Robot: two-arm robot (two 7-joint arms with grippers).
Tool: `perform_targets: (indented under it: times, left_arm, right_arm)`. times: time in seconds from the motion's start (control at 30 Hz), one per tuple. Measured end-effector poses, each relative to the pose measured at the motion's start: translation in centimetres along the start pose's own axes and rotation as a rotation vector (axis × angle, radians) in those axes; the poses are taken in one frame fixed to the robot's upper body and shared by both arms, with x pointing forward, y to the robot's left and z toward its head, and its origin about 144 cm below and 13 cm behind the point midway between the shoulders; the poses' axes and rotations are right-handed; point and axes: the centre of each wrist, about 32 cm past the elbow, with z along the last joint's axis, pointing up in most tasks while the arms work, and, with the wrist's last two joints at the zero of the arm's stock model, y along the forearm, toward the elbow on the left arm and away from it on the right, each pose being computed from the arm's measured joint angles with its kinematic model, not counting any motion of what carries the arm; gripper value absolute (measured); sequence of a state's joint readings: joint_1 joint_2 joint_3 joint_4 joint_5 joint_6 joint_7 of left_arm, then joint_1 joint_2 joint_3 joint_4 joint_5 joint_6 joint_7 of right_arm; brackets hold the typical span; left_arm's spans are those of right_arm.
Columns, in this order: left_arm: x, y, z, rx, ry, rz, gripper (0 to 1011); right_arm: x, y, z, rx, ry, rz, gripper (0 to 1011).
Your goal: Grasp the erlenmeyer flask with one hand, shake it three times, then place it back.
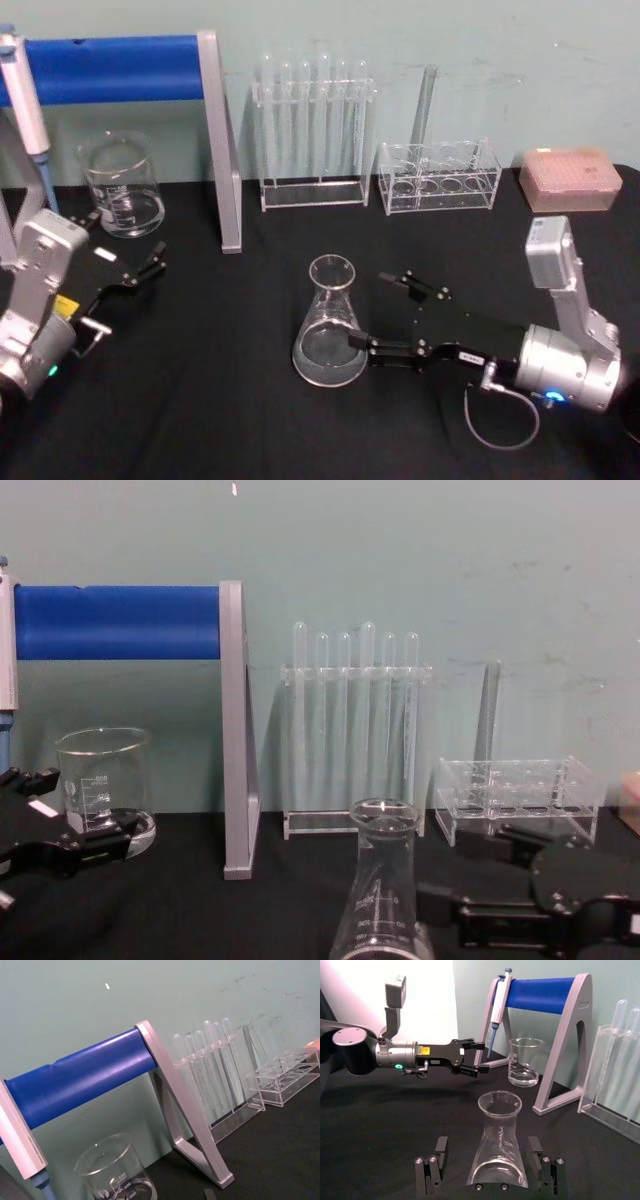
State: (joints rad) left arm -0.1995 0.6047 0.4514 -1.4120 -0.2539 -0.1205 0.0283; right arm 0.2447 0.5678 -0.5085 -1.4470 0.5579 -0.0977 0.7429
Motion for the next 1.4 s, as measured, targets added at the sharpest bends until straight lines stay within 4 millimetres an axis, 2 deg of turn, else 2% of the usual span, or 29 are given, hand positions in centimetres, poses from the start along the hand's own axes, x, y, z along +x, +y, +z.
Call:
perform_targets:
  times: [0.43,0.7,1.4]
  left_arm:
    - [0.0,0.0,0.0,0.0,0.0,0.0,1001]
    - [0.0,0.0,0.0,0.0,0.0,0.0,1001]
    - [0.0,0.0,0.0,0.0,0.0,0.0,1001]
  right_arm:
    - [1.2,3.0,-0.1,0.001,0.007,0.011,1003]
    - [1.7,4.1,-0.1,0.007,0.013,0.01,1003]
    - [2.1,4.8,-0.1,-0.009,0.005,0.024,1002]
